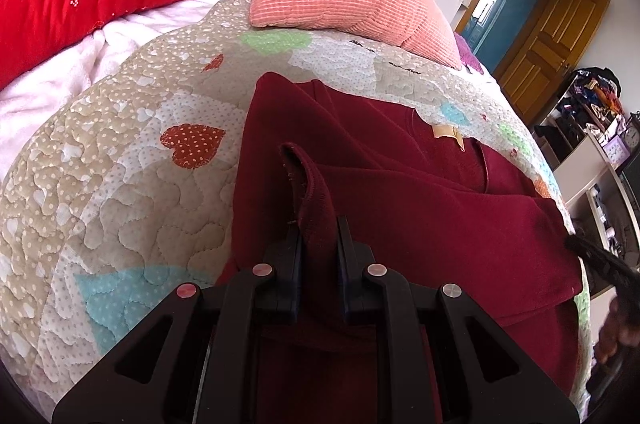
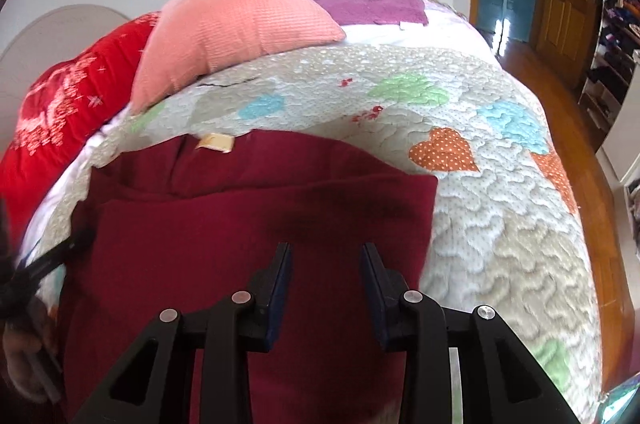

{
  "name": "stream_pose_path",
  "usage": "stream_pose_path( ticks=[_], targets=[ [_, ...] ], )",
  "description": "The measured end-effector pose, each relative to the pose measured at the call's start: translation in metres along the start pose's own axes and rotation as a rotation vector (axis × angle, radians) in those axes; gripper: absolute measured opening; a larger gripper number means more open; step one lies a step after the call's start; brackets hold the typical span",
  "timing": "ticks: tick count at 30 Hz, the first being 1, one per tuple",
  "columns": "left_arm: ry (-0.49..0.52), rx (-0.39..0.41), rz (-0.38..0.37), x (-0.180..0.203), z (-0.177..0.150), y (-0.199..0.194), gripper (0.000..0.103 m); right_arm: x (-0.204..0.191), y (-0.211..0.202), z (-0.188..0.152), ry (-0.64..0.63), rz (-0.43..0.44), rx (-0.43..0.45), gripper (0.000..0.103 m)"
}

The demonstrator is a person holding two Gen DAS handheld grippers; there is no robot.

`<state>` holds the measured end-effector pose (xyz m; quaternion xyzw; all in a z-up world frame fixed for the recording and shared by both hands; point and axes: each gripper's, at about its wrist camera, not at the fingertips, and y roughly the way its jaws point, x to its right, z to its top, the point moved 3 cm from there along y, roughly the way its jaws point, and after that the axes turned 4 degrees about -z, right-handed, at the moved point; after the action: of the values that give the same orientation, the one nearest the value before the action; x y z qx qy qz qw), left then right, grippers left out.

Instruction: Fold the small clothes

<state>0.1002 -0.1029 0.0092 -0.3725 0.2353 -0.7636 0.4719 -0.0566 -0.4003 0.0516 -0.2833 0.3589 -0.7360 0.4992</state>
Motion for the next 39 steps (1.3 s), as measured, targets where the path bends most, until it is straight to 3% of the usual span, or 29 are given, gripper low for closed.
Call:
stream_pose_path(
  ticks=[5,8,11,13,17,19,23,29,33,39],
  targets=[
    [0.012,0.003,0.012,0.002,-0.001,0.001,0.014,-0.001,0.001,-0.035,-0.066,-0.055,-0.008,0.034],
    [0.024,0.007,0.024,0.004,-0.001,0.001,0.014,-0.003,0.000,-0.035,-0.084,-0.075,0.004,0.034],
    [0.026,0.009,0.032,0.004,-0.001,0.000,0.014,-0.002,-0.012,-0.030,-0.032,-0.026,0.007,0.034],
    [0.045,0.009,0.042,0.007,-0.002,-0.001,0.020,-0.002,-0.021,-0.032,-0.017,-0.006,0.015,0.034],
    [0.106,0.019,0.066,0.020,-0.006,-0.007,0.052,0.000,-0.030,-0.041,0.001,-0.023,0.042,0.034],
    [0.121,0.028,0.086,0.024,-0.010,-0.012,0.061,0.007,-0.023,-0.044,0.030,-0.032,0.022,0.034],
    [0.123,0.018,0.128,0.026,-0.019,-0.023,0.062,0.016,-0.008,-0.047,0.040,-0.073,-0.017,0.036],
    [0.080,0.005,0.132,0.022,-0.037,-0.046,0.062,0.026,-0.031,-0.050,0.101,-0.009,-0.023,0.036],
    [0.063,-0.016,0.130,0.022,-0.052,-0.062,0.062,0.028,-0.051,-0.060,0.089,-0.006,0.003,0.050],
    [0.011,-0.018,0.120,0.015,-0.075,-0.087,0.062,0.037,-0.038,-0.072,0.108,-0.008,-0.029,0.050]
  ],
)
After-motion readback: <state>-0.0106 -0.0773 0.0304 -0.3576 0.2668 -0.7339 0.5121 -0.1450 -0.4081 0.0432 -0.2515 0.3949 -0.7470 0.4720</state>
